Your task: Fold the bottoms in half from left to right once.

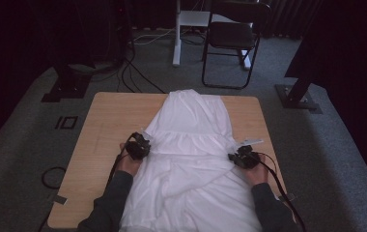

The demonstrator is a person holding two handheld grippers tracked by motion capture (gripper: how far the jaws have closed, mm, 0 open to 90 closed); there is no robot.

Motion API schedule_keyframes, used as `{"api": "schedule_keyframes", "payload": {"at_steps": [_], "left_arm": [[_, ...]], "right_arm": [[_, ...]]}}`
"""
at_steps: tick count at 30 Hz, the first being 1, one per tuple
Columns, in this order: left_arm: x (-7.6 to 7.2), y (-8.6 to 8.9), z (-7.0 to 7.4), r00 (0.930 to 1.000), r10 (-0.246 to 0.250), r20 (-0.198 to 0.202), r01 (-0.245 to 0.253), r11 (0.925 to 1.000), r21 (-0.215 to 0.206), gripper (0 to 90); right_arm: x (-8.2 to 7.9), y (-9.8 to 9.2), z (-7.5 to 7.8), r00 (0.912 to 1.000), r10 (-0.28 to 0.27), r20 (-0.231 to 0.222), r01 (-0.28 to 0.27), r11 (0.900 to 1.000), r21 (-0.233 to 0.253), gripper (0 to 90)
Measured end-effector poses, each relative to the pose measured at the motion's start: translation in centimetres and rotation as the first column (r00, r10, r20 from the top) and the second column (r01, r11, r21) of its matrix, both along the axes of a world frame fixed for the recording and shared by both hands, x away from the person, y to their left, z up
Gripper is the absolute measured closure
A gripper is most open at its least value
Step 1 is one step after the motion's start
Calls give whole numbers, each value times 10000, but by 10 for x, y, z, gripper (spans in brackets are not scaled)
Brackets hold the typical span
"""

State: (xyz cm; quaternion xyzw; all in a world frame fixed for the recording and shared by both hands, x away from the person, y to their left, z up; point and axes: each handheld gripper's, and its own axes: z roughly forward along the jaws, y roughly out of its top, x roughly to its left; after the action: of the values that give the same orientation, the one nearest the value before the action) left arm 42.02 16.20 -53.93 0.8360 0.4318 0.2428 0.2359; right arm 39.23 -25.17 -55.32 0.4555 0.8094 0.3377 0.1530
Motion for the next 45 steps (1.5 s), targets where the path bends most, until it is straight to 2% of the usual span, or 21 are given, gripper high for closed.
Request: {"api": "schedule_keyframes", "payload": {"at_steps": [5,9,12,13,14,17,18,19,20,21,22,23,24,25,26,35,36,37,38,41,45], "left_arm": [[17,15,2,9980,636,8,-636,9979,-131,860],[21,12,2,9990,444,58,-441,9980,-442,819],[17,6,4,9996,203,199,-193,9986,-485,699],[14,5,5,9996,77,270,-62,9986,-531,631],[12,5,7,9995,-30,299,45,9986,-526,554],[2,7,17,9984,-224,514,258,9974,-671,506],[-6,9,25,9970,-230,742,293,9959,-853,501],[-6,9,25,9970,-230,742,293,9959,-853,494],[-15,11,32,9943,-323,1021,418,9948,-933,485],[-15,11,32,9943,-323,1021,418,9948,-933,481],[-24,12,38,9915,-417,1235,536,9941,-947,474],[-24,12,38,9915,-417,1235,536,9941,-947,471],[-34,14,43,9882,-508,1445,643,9938,-903,471],[-34,14,43,9882,-508,1445,643,9938,-903,470],[-43,17,47,9856,-483,1618,655,9925,-1028,464],[-75,25,59,9758,-646,2089,913,9884,-1209,448],[-80,25,60,9749,-689,2118,959,9882,-1198,443],[-82,26,60,9742,-716,2139,984,9882,-1172,443],[-87,27,60,9732,-761,2171,1013,9891,-1072,441],[-98,32,60,9718,-796,2220,1051,9889,-1053,440],[-109,38,58,9743,-769,2117,1038,9874,-1191,441]], "right_arm": [[20,25,2,9999,140,59,-138,9996,-256,867],[47,27,7,9993,-334,160,344,9968,-722,880],[65,19,7,9949,-1004,74,1007,9910,-878,880],[70,15,7,9919,-1267,-9,1261,9883,-862,849],[72,13,15,9852,-1711,94,1713,9815,-858,648],[62,16,31,9807,-1831,691,1855,9822,-298,533],[51,25,45,9799,-1534,1273,1565,9876,-144,473],[51,25,45,9799,-1534,1273,1565,9876,-144,473],[39,41,55,9857,-809,1479,777,9966,270,472],[39,41,55,9857,-809,1479,777,9966,270,472],[29,64,58,9875,272,1552,-316,9992,259,477],[29,64,58,9875,272,1552,-316,9992,259,477],[20,87,56,9819,1154,1504,-1224,9917,382,493],[20,87,56,9819,1154,1504,-1224,9917,382,493],[14,107,51,9748,1748,1388,-1850,9807,640,492],[9,168,41,9450,3128,958,-3225,9398,1131,351],[8,178,38,9359,3429,805,-3474,9364,503,547],[8,178,38,9359,3429,805,-3474,9364,503,547],[4,179,35,9231,3794,622,-3816,9239,276,810],[-4,171,37,9224,3793,727,-3813,9243,154,889],[-27,134,54,9226,3615,1349,-3693,9286,375,894]]}}
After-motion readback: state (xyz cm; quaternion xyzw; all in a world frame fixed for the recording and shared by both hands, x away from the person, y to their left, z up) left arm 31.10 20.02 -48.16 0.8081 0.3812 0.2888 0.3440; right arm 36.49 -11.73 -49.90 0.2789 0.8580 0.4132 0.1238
